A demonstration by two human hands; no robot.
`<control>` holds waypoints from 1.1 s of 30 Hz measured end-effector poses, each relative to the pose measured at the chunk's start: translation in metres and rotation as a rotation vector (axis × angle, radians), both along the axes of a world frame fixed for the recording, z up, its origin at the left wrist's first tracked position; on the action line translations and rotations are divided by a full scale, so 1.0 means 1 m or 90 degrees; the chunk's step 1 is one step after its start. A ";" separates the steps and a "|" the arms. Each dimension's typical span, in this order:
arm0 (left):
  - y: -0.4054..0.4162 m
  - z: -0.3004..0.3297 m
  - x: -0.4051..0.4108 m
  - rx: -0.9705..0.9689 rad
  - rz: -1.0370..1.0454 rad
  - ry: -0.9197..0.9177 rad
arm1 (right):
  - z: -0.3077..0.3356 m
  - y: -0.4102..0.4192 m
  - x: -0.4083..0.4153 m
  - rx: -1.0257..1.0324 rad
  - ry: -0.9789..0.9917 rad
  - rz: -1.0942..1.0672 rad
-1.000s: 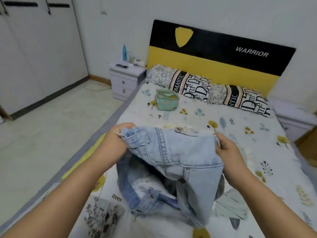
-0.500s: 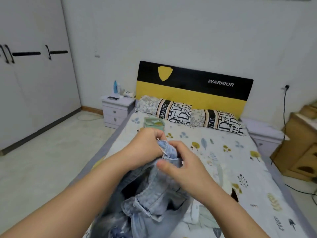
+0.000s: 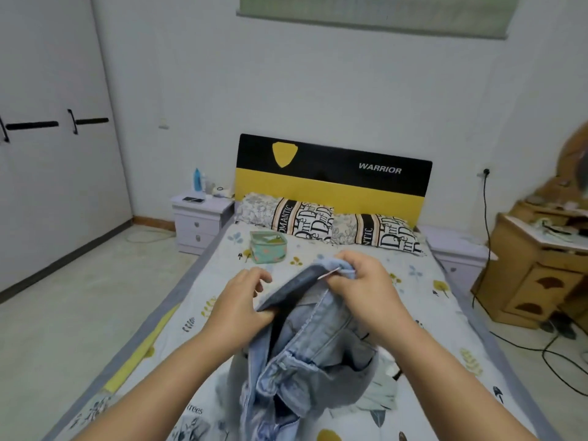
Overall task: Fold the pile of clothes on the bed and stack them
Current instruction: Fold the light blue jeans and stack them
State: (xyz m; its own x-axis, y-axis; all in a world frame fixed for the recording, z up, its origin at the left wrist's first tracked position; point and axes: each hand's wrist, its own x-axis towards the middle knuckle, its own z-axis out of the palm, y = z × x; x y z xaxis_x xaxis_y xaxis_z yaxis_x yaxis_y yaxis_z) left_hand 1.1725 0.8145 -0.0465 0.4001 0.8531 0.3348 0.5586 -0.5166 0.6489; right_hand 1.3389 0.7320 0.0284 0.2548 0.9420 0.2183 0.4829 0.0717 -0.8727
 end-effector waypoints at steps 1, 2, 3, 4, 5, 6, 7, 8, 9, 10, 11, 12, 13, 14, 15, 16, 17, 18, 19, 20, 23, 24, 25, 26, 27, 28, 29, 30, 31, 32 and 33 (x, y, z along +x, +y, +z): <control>-0.003 -0.003 0.000 -0.027 0.011 0.007 | 0.007 -0.005 0.005 0.015 0.028 -0.017; -0.007 -0.005 -0.001 -0.058 0.009 0.007 | 0.013 -0.009 0.011 0.033 0.048 -0.034; -0.009 -0.006 -0.002 -0.085 -0.001 0.008 | 0.019 -0.014 0.017 0.051 0.058 -0.049; -0.012 -0.004 -0.003 -0.107 -0.013 0.009 | 0.024 -0.019 0.024 0.064 0.055 -0.059; -0.013 0.001 -0.004 -0.132 -0.027 0.010 | 0.028 -0.023 0.030 0.072 0.043 -0.069; -0.014 0.009 -0.005 -0.154 -0.037 0.008 | 0.029 -0.027 0.038 0.075 0.023 -0.082; -0.015 0.018 -0.007 -0.171 -0.042 0.002 | 0.028 -0.031 0.045 0.072 -0.005 -0.102; -0.014 0.028 -0.010 -0.184 -0.039 -0.005 | 0.026 -0.035 0.053 0.062 -0.038 -0.126; -0.014 0.038 -0.013 -0.190 -0.033 -0.010 | 0.022 -0.038 0.061 0.047 -0.069 -0.151; -0.015 0.048 -0.014 -0.186 -0.028 -0.012 | 0.018 -0.042 0.068 0.031 -0.086 -0.174; -0.016 0.059 -0.015 -0.176 -0.024 -0.014 | 0.014 -0.046 0.074 0.015 -0.087 -0.179; -0.019 0.069 -0.015 -0.159 -0.020 -0.017 | 0.009 -0.050 0.078 -0.005 -0.084 -0.166; -0.021 0.079 -0.013 -0.142 -0.015 -0.025 | 0.004 -0.054 0.082 -0.026 -0.086 -0.150; -0.025 0.089 -0.010 -0.127 -0.010 -0.038 | -0.003 -0.059 0.084 -0.049 -0.103 -0.143; -0.027 0.098 -0.006 -0.123 -0.006 -0.059 | -0.010 -0.063 0.087 -0.073 -0.142 -0.150; -0.029 0.105 -0.003 -0.128 -0.002 -0.085 | -0.019 -0.068 0.089 -0.096 -0.199 -0.165; -0.030 0.111 0.001 -0.140 0.003 -0.113 | -0.029 -0.073 0.091 -0.122 -0.265 -0.181; -0.031 0.116 0.004 -0.152 0.008 -0.140 | -0.038 -0.078 0.092 -0.150 -0.323 -0.194; -0.032 0.119 0.007 -0.159 0.014 -0.167 | -0.047 -0.083 0.091 -0.173 -0.367 -0.199; -0.034 0.122 0.011 -0.159 0.019 -0.188 | -0.054 -0.087 0.088 -0.191 -0.396 -0.197; -0.036 0.123 0.022 -0.134 0.043 -0.222 | -0.064 -0.095 0.075 -0.196 -0.489 -0.194; -0.035 0.122 0.024 -0.122 0.061 -0.225 | -0.063 -0.097 0.072 -0.194 -0.505 -0.194; -0.032 0.121 0.025 -0.109 0.086 -0.222 | -0.058 -0.098 0.069 -0.195 -0.506 -0.196; -0.029 0.119 0.024 -0.099 0.116 -0.214 | -0.052 -0.100 0.068 -0.192 -0.488 -0.198; -0.025 0.116 0.021 -0.092 0.143 -0.202 | -0.045 -0.103 0.069 -0.183 -0.453 -0.198; -0.022 0.111 0.018 -0.090 0.167 -0.187 | -0.037 -0.105 0.071 -0.169 -0.403 -0.196; -0.019 0.105 0.014 -0.090 0.186 -0.171 | -0.029 -0.108 0.074 -0.151 -0.342 -0.196; -0.018 0.097 0.012 -0.099 0.204 -0.155 | -0.020 -0.110 0.077 -0.132 -0.281 -0.197; -0.017 0.089 0.010 -0.120 0.218 -0.143 | -0.012 -0.111 0.079 -0.119 -0.225 -0.197; -0.017 0.081 0.008 -0.154 0.222 -0.140 | -0.004 -0.113 0.081 -0.110 -0.181 -0.192; -0.017 0.073 0.008 -0.189 0.218 -0.141 | 0.003 -0.113 0.081 -0.109 -0.156 -0.183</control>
